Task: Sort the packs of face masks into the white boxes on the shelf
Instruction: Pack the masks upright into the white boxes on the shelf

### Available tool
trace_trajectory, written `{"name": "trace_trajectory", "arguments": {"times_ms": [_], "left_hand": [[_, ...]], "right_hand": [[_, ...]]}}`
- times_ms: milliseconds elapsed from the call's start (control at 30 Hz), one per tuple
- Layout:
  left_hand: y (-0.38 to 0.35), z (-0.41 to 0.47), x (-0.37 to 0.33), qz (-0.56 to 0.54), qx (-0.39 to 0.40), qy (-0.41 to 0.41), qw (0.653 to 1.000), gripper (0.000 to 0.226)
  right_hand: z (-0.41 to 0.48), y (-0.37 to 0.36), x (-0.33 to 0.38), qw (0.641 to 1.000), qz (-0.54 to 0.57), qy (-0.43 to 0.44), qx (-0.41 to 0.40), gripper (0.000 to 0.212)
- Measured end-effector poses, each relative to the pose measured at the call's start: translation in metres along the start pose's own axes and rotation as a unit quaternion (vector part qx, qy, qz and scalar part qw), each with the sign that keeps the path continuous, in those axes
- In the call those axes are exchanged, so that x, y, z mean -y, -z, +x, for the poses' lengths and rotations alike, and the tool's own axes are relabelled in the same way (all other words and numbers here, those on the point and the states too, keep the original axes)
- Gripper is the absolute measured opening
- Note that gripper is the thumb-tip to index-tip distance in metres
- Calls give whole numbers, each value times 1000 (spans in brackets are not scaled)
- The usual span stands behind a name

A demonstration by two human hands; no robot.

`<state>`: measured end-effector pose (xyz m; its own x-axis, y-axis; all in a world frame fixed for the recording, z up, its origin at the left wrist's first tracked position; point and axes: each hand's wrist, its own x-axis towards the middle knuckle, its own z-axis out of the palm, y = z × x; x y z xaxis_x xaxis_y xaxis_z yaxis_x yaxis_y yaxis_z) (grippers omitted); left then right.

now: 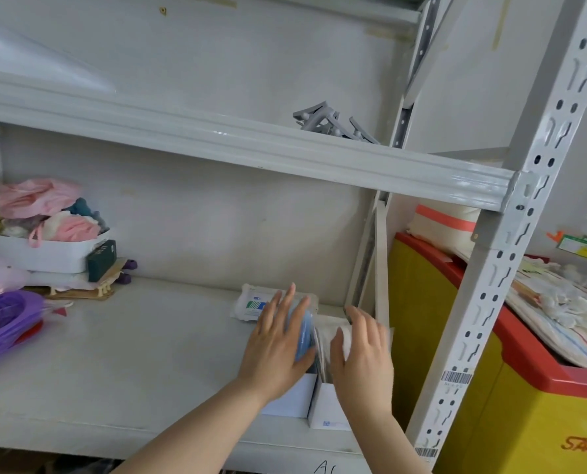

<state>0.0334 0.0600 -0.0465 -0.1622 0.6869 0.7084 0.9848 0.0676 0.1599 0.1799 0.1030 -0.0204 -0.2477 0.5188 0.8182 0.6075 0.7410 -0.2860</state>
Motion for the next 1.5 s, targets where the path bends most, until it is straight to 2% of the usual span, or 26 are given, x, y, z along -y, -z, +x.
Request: {"name": "trace_trajectory", "arguments": {"times_ms": [67, 100, 167, 233, 267, 300, 400, 533, 600, 700, 800, 900, 1033, 1133, 1233, 1333, 1400, 1500], "left_hand": [[4, -5, 8, -104, -39, 73, 991, 69], [4, -8, 13, -152, -73, 111, 979, 65], [3, -13, 22, -212, -151, 183, 948, 56], [1, -16, 31, -235, -192, 244, 921, 51], [1, -17, 35, -246, -180, 276, 912, 46], [0, -18, 38, -259, -148, 305, 904, 41], [-1, -14, 42, -259, 14, 361, 896, 35], [-7, -10, 34, -232, 230, 390, 861, 49], [-17, -12, 30, -189, 291, 371, 861, 61], [-23, -16, 28, -76, 314, 285, 902, 69], [-25, -18, 27, -89, 290, 282, 910, 68], [-25, -17, 31, -94, 287, 290, 908, 48], [-25, -18, 28, -52, 281, 286, 915, 44], [-22, -16, 23, -87, 260, 324, 906, 40], [-22, -18, 21, -76, 260, 325, 906, 44], [-27, -22, 24, -68, 273, 308, 909, 52], [-23, -21, 24, -93, 283, 324, 898, 56], [-20, -19, 22, -89, 283, 314, 902, 53]], "right_hand": [[-2, -1, 21, 994, 94, 54, 26, 33], [-2, -2, 31, 988, 133, 43, 65, 37], [0, -7, 48, 971, 177, -1, 162, 59], [14, -15, 58, 964, 104, -23, 245, 83], [24, -18, 61, 961, 50, -25, 270, 89], [36, -21, 65, 959, 6, -25, 282, 91], [75, -36, 70, 939, -62, -64, 332, 83], [100, -57, 65, 864, -145, -108, 470, 80], [102, -66, 63, 831, -168, -128, 515, 78], [107, -72, 64, 814, -241, -108, 517, 67], [105, -75, 66, 805, -297, -86, 505, 69], [98, -81, 66, 820, -308, -59, 479, 64], [89, -85, 68, 852, -276, -16, 445, 50], [87, -82, 72, 845, -252, -36, 470, 58], [86, -82, 76, 846, -243, -43, 472, 50], [86, -80, 77, 874, -207, -62, 436, 33], [87, -75, 74, 891, -190, -86, 404, 23], [88, -70, 71, 912, -162, -149, 346, 20]]}}
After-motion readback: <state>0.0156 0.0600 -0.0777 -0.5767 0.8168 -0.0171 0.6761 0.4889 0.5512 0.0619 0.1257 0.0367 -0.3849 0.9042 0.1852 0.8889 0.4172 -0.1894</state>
